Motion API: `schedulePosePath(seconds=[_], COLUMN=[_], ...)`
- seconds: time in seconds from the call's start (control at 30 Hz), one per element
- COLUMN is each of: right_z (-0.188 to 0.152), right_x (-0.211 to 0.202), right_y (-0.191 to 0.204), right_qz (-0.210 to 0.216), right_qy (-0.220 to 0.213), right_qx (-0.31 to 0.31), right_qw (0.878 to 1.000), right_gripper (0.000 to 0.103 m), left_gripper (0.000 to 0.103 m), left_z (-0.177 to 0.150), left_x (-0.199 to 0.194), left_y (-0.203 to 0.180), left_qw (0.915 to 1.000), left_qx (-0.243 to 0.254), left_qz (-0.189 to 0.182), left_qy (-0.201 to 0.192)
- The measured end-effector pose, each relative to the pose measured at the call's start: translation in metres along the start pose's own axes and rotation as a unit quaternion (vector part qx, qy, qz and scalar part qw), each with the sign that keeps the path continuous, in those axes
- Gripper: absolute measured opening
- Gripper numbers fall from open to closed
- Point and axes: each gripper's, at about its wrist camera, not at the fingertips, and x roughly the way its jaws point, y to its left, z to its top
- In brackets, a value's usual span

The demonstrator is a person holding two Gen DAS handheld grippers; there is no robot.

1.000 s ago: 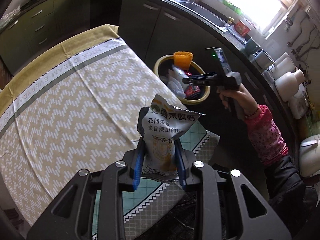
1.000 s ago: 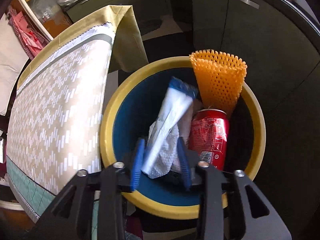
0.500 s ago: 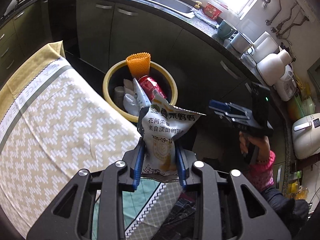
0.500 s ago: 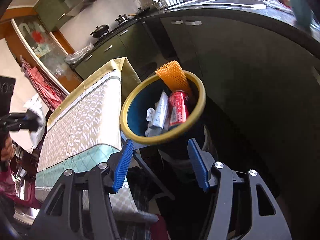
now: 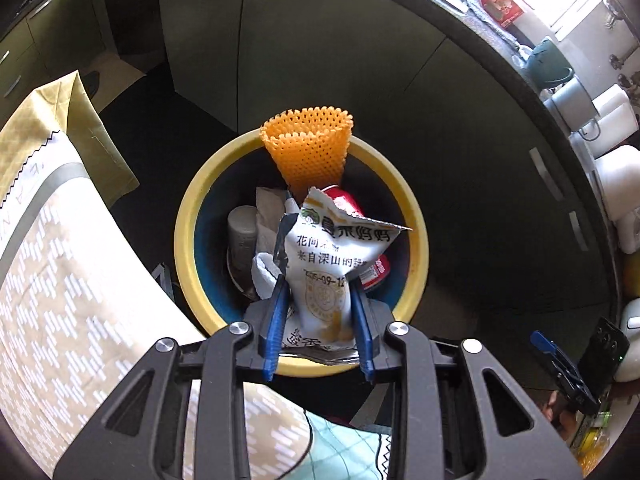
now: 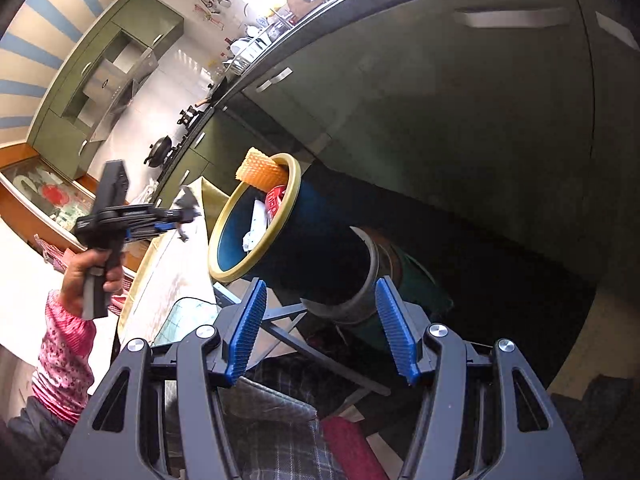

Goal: Collect trash

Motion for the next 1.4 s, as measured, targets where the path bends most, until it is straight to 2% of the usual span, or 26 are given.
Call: schedulePosePath(seconds=[0.07,0.1,0.13,0.23,0.3,0.4,0.5,0.6,0.67,0.77,0.87,0.93,1.07,1.23,1.33,1.4], right_z=[0.001,0.001,0.001,-0.002,-0.003,-0.004,-0.006,-0.009,-0.012,-0.018,-0.027,-0.034,-0.048,-0.077,-0.097,-0.109], right_x=[0.004,0.004,0.004,0.004,0.008,0.015,0.017,0.019,0.02,0.022,0.024,0.025,0.027,0.019,0.008,0.001], right_y=[0.011,0.017,0.023,0.04,0.051,0.066,0.083,0.099,0.113,0.136,0.162,0.182,0.222,0.271,0.295,0.307], right_qz=[-0.014,-0.022,-0.03,-0.039,-0.033,-0.032,-0.026,-0.019,-0.013,-0.011,0.001,0.003,0.017,0.031,0.034,0.034], right_qy=[-0.001,-0.003,-0.003,0.002,0.008,0.009,0.009,0.006,0.007,0.007,0.005,0.002,-0.001,-0.017,-0.034,-0.047], right_qx=[-0.016,-0.028,-0.041,-0.072,-0.086,-0.103,-0.118,-0.136,-0.15,-0.178,-0.209,-0.234,-0.275,-0.334,-0.365,-0.381], right_qw=[1.0,0.999,0.999,0.997,0.996,0.994,0.993,0.991,0.989,0.984,0.978,0.972,0.961,0.942,0.93,0.923], right_gripper=[0.061,0.061,0.061,0.061,0.061,0.061,0.061,0.063,0.065,0.071,0.077,0.081,0.084,0.091,0.095,0.097], left_gripper=[0.048,0.06,0.065,0.065,0.065,0.066,0.079,0.096,0.096,0.096,0.096,0.096,0.096,0.096,0.096,0.096], left_z=[0.004,0.005,0.005,-0.003,-0.013,-0.042,-0.09,-0.152,-0.192,-0.257,-0.313,-0.347,-0.402,-0.462,-0.484,-0.492], left_x=[0.011,0.014,0.016,0.009,-0.009,-0.055,-0.112,-0.169,-0.2,-0.234,-0.255,-0.267,-0.291,-0.314,-0.321,-0.322], left_y=[0.003,0.004,0.005,0.005,0.004,-0.002,-0.004,0.0,0.001,0.012,0.025,0.034,0.047,0.047,0.042,0.04], left_qw=[0.9999,0.9999,0.9999,0.9998,0.9995,0.9962,0.9874,0.9689,0.951,0.9222,0.8991,0.8842,0.8536,0.8307,0.822,0.8193], left_qx=[-0.007,-0.01,-0.01,-0.01,-0.008,0.003,0.014,0.018,0.018,-0.013,-0.054,-0.084,-0.145,-0.182,-0.198,-0.202], left_qz=[0.009,0.012,0.014,0.014,0.01,0.004,0.001,0.04,0.09,0.164,0.219,0.24,0.297,0.301,0.306,0.307], left_qy=[0.001,0.0,0.0,-0.008,-0.03,-0.087,-0.157,-0.244,-0.295,-0.35,-0.375,-0.392,-0.402,-0.432,-0.438,-0.441])
